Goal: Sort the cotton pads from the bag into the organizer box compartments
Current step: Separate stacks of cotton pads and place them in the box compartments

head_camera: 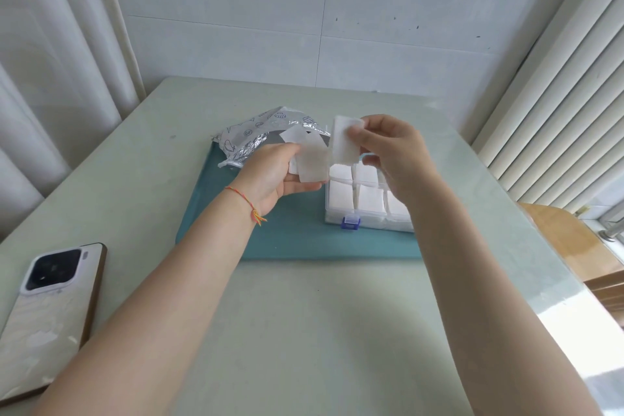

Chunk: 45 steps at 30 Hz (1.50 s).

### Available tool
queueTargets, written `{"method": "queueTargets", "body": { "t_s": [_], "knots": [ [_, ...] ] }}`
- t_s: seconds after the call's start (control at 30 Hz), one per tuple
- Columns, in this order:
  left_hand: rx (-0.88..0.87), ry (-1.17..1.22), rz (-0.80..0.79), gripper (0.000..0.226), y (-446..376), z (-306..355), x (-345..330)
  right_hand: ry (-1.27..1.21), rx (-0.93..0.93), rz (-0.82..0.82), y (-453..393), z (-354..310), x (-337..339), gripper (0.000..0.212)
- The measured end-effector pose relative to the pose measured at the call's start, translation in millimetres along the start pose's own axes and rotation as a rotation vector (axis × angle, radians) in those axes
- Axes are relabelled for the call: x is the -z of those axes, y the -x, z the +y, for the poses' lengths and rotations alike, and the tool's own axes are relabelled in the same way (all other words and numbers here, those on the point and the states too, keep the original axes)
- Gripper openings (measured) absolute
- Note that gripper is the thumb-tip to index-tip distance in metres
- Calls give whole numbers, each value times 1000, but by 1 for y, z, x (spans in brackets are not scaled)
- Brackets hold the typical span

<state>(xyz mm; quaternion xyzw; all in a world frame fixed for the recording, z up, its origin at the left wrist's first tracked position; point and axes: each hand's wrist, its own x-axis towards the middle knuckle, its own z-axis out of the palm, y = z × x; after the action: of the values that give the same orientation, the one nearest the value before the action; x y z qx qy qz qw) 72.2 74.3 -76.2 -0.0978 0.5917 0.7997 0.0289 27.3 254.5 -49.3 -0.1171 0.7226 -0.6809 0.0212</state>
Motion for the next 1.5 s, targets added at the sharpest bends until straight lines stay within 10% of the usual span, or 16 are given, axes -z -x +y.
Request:
{"method": "queueTargets", "body": {
  "t_s": [1.5],
  "knots": [
    [53,55,-36,28,-1,-2,2,718,322,-62,2,19,-21,24]
  ]
}}
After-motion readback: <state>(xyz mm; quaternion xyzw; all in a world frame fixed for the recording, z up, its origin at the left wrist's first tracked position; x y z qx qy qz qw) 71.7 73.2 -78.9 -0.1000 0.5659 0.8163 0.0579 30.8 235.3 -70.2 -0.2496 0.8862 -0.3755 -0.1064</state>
